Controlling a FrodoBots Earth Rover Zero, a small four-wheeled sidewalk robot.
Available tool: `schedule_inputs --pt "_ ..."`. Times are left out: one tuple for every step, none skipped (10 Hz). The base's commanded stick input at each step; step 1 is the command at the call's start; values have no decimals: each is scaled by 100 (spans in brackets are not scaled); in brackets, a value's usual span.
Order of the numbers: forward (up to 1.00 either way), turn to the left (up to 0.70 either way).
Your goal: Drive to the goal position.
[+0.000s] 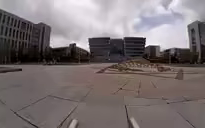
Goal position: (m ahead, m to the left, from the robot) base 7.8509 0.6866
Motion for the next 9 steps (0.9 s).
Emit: schedule_inputs --pt "100 0" --pt "100 0" --pt "100 8" --pt "100 27" --pt "100 40" --pt "100 40" --pt "100 40" --pt "100 11" --pt "100 0"
